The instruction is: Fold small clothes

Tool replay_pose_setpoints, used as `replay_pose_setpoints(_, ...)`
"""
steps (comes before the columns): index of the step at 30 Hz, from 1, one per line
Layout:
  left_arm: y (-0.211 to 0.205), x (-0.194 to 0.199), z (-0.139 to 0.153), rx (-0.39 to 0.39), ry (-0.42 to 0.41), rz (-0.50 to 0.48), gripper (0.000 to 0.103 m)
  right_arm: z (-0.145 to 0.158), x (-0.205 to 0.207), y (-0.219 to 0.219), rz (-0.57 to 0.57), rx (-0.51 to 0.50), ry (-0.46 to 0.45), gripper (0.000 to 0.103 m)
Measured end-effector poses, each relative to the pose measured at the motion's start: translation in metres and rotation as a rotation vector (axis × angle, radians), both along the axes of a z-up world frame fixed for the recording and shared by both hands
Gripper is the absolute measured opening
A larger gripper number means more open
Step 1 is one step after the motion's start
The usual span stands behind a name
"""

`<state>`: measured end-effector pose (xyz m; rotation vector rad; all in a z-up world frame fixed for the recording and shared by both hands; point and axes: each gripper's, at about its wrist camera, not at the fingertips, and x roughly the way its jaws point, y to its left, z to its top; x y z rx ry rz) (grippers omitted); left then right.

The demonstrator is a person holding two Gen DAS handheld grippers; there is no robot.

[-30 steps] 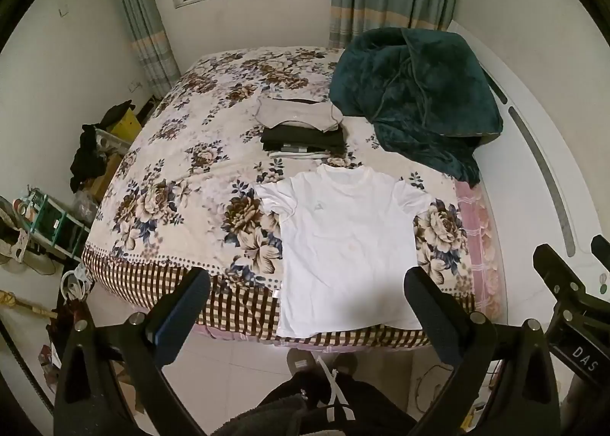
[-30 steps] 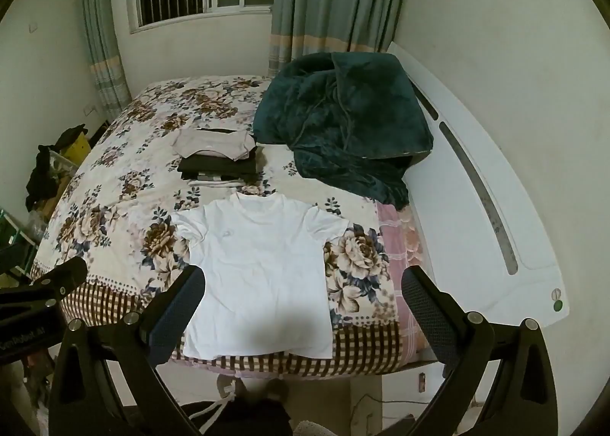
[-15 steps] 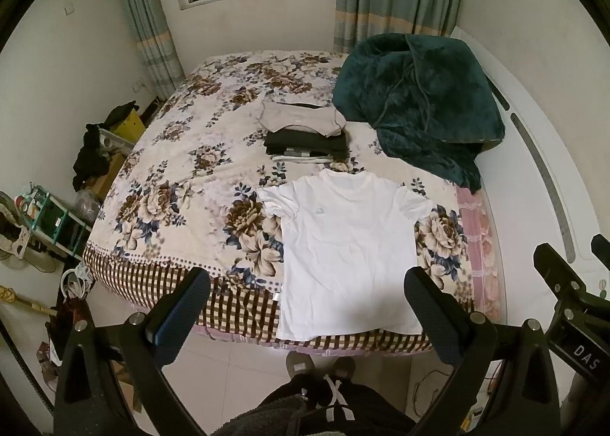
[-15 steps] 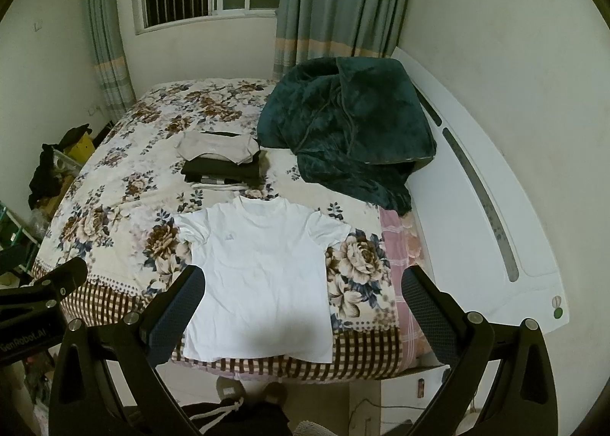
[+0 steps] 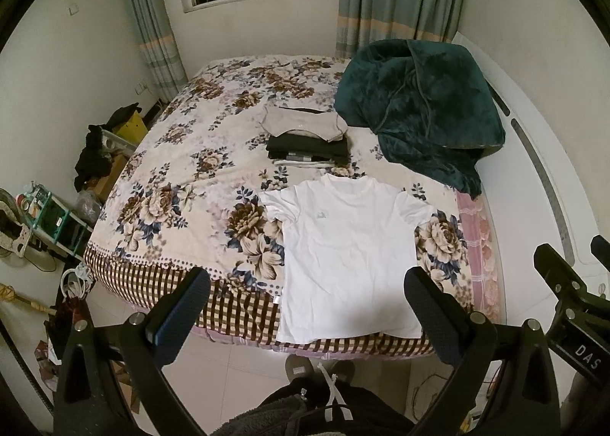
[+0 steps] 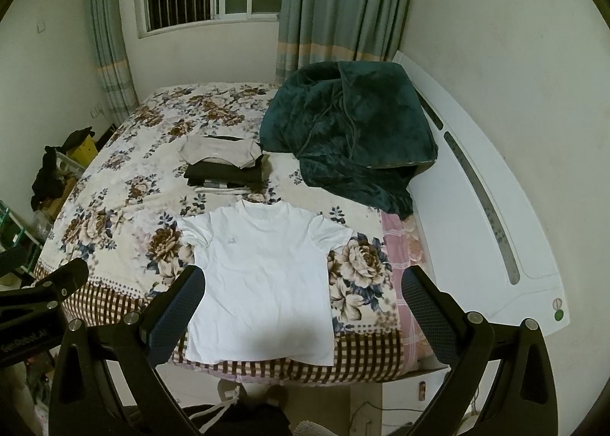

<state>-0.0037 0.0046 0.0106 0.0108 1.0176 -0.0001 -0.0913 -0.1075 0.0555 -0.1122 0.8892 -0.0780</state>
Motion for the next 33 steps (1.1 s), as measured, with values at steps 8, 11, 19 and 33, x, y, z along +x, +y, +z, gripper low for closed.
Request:
replay_pose_setpoints(8,0.001,0.000,0.002,-0.001,-0.003,0.000,0.103,0.003,0.001,0.001,0.003,0.000,-0.003,0.103)
replay_pose_setpoints(11,0.002,0.003,0.007,-0.004,-0.008,0.001,0.103,0.006,0.002,0.002,0.004,0.001,-0.005,0.103)
replay_pose_setpoints(19,0.002,0.006,0.014,-0.005,-0.016,0.002,0.103,0.014,0.008,0.003,0.009,0.009,-0.019,0.103)
replay_pose_setpoints(33,0.002,0.015,0.023,-0.006,-0.033,0.004,0.103,0.022,0.007,0.006,0.011,0.014,-0.032,0.103)
